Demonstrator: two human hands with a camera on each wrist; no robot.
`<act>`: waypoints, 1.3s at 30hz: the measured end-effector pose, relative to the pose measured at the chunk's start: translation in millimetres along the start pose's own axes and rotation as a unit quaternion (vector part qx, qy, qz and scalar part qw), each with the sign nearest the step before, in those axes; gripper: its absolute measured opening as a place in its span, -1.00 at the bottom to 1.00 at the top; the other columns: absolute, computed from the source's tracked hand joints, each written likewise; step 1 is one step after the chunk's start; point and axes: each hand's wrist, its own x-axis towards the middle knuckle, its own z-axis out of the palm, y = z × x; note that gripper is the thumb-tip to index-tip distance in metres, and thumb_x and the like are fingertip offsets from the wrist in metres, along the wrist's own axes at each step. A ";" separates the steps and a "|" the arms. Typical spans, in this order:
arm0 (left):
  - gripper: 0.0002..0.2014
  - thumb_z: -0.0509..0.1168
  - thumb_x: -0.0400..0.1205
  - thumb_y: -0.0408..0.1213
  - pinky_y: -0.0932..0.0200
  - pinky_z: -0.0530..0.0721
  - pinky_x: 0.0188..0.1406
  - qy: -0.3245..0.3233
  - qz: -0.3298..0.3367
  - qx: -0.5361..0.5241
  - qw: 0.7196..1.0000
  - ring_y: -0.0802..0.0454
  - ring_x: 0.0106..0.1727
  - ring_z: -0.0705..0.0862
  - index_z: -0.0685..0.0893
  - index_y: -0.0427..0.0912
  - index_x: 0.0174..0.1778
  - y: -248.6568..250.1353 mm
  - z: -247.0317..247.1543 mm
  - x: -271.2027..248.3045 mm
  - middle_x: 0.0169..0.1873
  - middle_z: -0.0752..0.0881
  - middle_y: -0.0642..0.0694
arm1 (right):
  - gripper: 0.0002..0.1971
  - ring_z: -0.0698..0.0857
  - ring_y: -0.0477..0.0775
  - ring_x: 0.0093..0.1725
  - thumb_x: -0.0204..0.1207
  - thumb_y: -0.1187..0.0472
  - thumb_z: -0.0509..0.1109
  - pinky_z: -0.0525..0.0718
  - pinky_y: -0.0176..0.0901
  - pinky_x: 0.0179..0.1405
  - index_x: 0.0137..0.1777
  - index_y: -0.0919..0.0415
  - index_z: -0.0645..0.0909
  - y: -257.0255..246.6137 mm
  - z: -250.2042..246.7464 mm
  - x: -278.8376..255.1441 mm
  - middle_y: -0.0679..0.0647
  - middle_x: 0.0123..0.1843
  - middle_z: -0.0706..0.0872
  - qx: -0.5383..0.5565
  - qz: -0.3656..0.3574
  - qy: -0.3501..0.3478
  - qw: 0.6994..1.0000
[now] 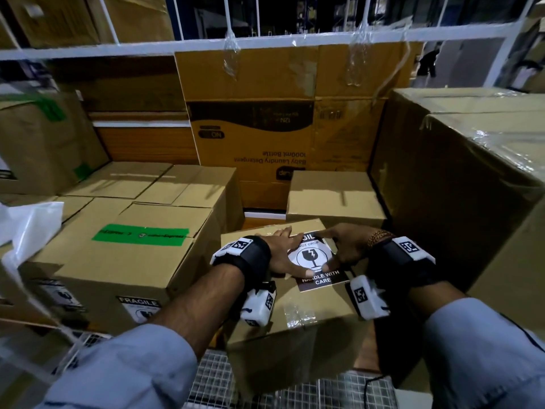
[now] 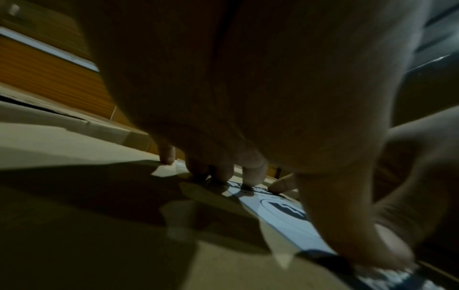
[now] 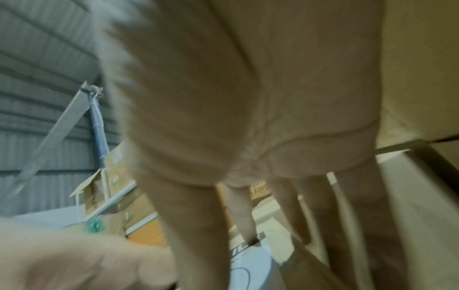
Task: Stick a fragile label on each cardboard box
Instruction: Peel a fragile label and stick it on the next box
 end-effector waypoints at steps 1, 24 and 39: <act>0.17 0.41 0.53 0.39 -0.31 -0.02 0.75 0.001 -0.003 0.005 1.000 -0.16 0.82 -0.20 -0.22 0.08 0.83 1.1 1.5 1.7 0.81 -0.26 -0.10 | 0.07 0.76 0.11 0.20 0.29 -0.05 0.80 0.77 0.00 0.20 0.78 -0.07 0.32 -0.8 -0.1 1.0 0.05 0.40 0.75 -0.008 0.008 -0.012 1.000; 0.18 0.38 0.56 0.39 -0.28 -0.04 0.75 -0.007 -0.011 0.023 1.000 -0.15 0.82 -0.19 -0.26 -0.02 0.83 -1.5 4.6 5.8 0.81 -0.28 -0.09 | 0.18 0.63 0.26 0.43 0.32 0.13 0.79 0.60 -0.07 0.23 0.83 0.09 0.11 2.2 -6.6 17.9 0.17 0.59 0.56 0.007 0.081 -0.089 0.993; -0.29 0.19 0.77 0.23 -0.20 0.15 0.76 0.030 0.012 -0.066 0.997 -0.16 0.82 0.03 0.07 0.24 0.81 -16.7 2.3 10.7 0.82 -0.12 0.00 | -0.38 0.71 0.11 0.14 0.46 0.02 0.70 0.51 -0.23 0.06 0.54 -0.06 0.68 -6.0 -17.7 7.9 0.09 0.34 0.78 -0.060 -0.006 0.078 0.995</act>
